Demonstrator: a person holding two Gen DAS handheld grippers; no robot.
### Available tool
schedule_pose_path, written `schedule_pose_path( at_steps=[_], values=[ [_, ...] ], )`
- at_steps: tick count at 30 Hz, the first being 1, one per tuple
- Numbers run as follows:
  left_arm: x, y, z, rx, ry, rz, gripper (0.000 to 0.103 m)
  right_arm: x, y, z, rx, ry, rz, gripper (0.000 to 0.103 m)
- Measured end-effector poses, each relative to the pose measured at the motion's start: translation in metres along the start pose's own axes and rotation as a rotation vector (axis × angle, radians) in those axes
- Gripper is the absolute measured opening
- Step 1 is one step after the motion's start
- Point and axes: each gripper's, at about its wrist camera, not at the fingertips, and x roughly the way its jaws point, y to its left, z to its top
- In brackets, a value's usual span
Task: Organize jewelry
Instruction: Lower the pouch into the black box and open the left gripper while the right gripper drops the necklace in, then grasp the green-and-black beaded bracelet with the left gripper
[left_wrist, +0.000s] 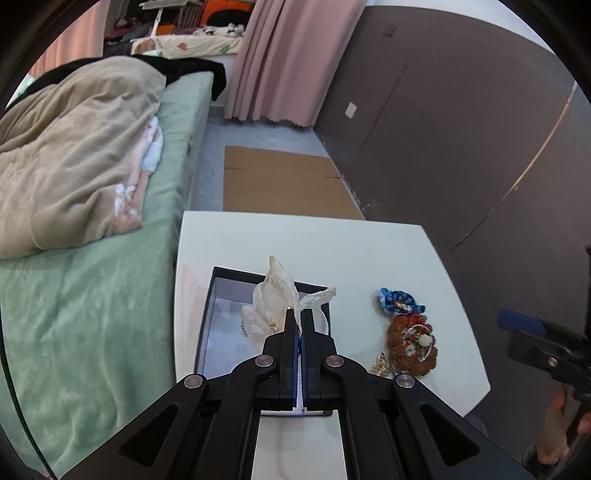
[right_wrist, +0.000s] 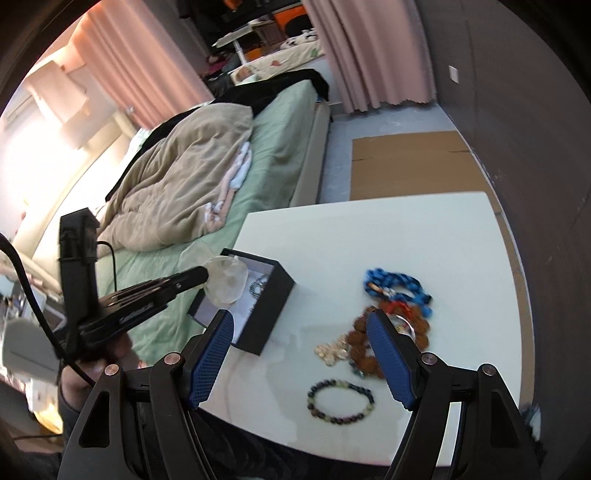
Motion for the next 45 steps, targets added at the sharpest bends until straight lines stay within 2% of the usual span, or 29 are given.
schedule_pose_path(
  at_steps=[3, 5, 7, 8, 9, 11, 13, 19, 31, 35, 38, 45],
  values=[
    [0.014, 0.004, 0.003, -0.043, 0.044, -0.014, 0.001, -0.006, -0.014, -0.006, 0.041, -0.008, -0.003, 0.076],
    [0.021, 0.005, 0.005, -0.067, 0.076, -0.017, 0.002, -0.009, -0.022, -0.010, 0.064, -0.017, -0.007, 0.089],
    [0.022, 0.004, 0.005, -0.077, 0.087, -0.023, 0.010, -0.013, -0.028, -0.013, 0.077, -0.030, -0.006, 0.093],
    [0.021, 0.003, 0.005, -0.080, 0.088, -0.028, 0.025, -0.014, -0.031, -0.015, 0.086, -0.035, -0.003, 0.094],
    [0.019, 0.003, 0.004, -0.083, 0.084, -0.034, 0.048, -0.015, -0.035, -0.017, 0.096, -0.034, -0.001, 0.094],
    [0.011, 0.000, 0.003, -0.079, 0.049, -0.028, 0.069, -0.013, -0.039, -0.019, 0.112, -0.028, -0.001, 0.094],
    [0.006, -0.004, 0.002, -0.074, 0.032, -0.025, 0.070, -0.011, -0.043, -0.023, 0.124, -0.022, -0.005, 0.094],
    [0.000, -0.026, -0.015, -0.022, 0.055, -0.034, 0.070, -0.012, -0.055, -0.036, 0.152, -0.034, 0.006, 0.094],
    [0.010, -0.079, -0.060, 0.099, 0.132, -0.053, 0.069, -0.019, -0.083, -0.064, 0.210, -0.052, -0.001, 0.094],
    [0.016, -0.089, -0.070, 0.129, 0.153, -0.046, 0.063, -0.023, -0.088, -0.071, 0.208, -0.051, -0.029, 0.094],
    [0.028, -0.093, -0.078, 0.138, 0.192, -0.024, 0.052, -0.025, -0.092, -0.076, 0.205, -0.052, -0.045, 0.094],
    [0.054, -0.099, -0.097, 0.152, 0.263, 0.025, 0.044, -0.028, -0.098, -0.086, 0.197, -0.040, -0.094, 0.094]
  ],
)
